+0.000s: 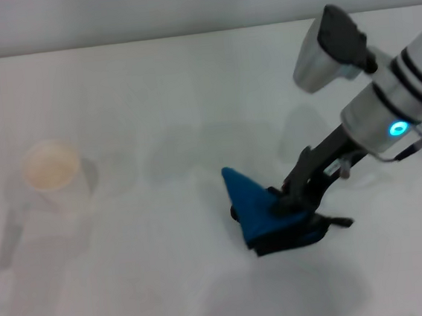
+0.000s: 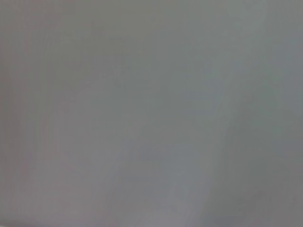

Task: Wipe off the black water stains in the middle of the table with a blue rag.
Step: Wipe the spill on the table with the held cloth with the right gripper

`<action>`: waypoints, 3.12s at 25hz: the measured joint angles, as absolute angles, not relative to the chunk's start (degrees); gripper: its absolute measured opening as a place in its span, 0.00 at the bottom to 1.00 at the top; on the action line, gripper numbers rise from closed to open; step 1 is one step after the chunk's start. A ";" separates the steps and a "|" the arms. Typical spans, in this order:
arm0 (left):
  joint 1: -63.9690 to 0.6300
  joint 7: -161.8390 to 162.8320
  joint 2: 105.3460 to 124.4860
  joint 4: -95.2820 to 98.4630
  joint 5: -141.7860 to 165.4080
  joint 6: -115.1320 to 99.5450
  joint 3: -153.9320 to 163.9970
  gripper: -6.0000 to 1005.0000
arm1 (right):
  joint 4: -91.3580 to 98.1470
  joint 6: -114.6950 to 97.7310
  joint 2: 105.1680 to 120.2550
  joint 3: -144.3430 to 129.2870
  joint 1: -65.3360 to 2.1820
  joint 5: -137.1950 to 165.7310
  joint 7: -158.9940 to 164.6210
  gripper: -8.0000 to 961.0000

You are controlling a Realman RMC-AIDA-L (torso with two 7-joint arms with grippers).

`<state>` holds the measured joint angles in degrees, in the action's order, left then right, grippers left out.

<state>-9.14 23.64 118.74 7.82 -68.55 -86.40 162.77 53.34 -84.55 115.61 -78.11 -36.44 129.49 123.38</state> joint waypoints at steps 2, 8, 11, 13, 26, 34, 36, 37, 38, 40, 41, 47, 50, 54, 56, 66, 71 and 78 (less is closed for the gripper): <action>-9.14 23.64 118.75 7.82 -68.55 -86.36 162.77 0.87 | 53.36 -81.95 115.73 -81.43 -35.13 126.94 122.31 0.10; -9.13 23.65 118.85 7.82 -68.55 -86.30 162.77 0.87 | 53.36 -74.50 115.78 -89.19 -32.39 122.50 120.92 0.10; -9.14 23.65 118.90 7.82 -68.64 -86.28 162.77 0.87 | 53.23 -72.52 115.86 -91.19 -31.77 119.36 119.06 0.10; -9.23 23.65 118.91 7.84 -68.70 -86.26 162.77 0.87 | 52.90 -71.14 115.95 -91.76 -31.54 117.56 117.88 0.10; -9.60 24.07 118.89 7.93 -70.42 -86.27 162.77 0.87 | 51.69 -55.11 115.83 -98.78 -30.61 114.18 117.45 0.10; -9.79 24.61 118.73 7.83 -71.68 -86.30 162.63 0.87 | 50.66 -51.22 115.41 -92.98 -29.81 115.14 117.22 0.10; -9.79 24.61 118.73 7.81 -71.69 -86.31 162.31 0.87 | 50.61 -51.33 115.38 -91.60 -29.61 115.18 117.16 0.10; -9.78 24.61 118.73 7.81 -71.72 -86.31 162.15 0.87 | 50.61 -51.75 115.35 -91.23 -29.56 115.19 117.12 0.10; -9.79 24.61 118.74 7.81 -71.73 -86.31 162.13 0.87 | 50.61 -52.23 115.33 -91.16 -29.59 115.20 117.06 0.10; -9.86 24.61 118.74 7.81 -71.74 -86.32 162.11 0.87 | 50.49 -54.31 115.30 -91.35 -29.88 115.30 116.83 0.10; -9.96 24.62 118.74 7.82 -71.74 -86.32 162.11 0.87 | 50.26 -56.20 115.31 -91.49 -30.17 115.51 116.57 0.10; -10.48 24.71 118.74 7.82 -72.24 -86.29 162.06 0.87 | 49.74 -66.50 115.50 -93.16 -31.26 115.78 116.14 0.11; -10.79 24.71 118.74 7.82 -72.25 -86.28 162.07 0.87 | 49.94 -70.22 115.58 -94.65 -31.84 115.59 116.12 0.12; -11.32 24.71 118.74 7.82 -72.25 -86.29 162.06 0.87 | 49.80 -68.12 116.05 -95.52 -31.94 114.64 116.10 0.13; -11.62 24.71 118.74 7.82 -72.25 -86.29 162.06 0.87 | 49.63 -65.28 116.13 -96.08 -31.95 113.23 116.10 0.13; -12.07 24.70 118.74 7.79 -72.27 -86.35 162.07 0.87 | 47.77 -52.94 115.53 -95.21 -32.11 112.59 116.46 0.16; -12.14 25.37 118.66 7.07 -72.50 -86.43 162.07 0.87 | 45.43 -50.04 114.89 -89.82 -33.59 114.92 116.15 0.18; -12.40 26.54 118.65 6.30 -72.59 -86.49 162.07 0.87 | 42.97 -50.34 114.58 -81.75 -36.74 122.75 116.19 0.20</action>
<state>-12.40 26.54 118.65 6.30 -72.59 -86.49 162.07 42.97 -50.34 114.58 -81.75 -36.74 122.75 116.20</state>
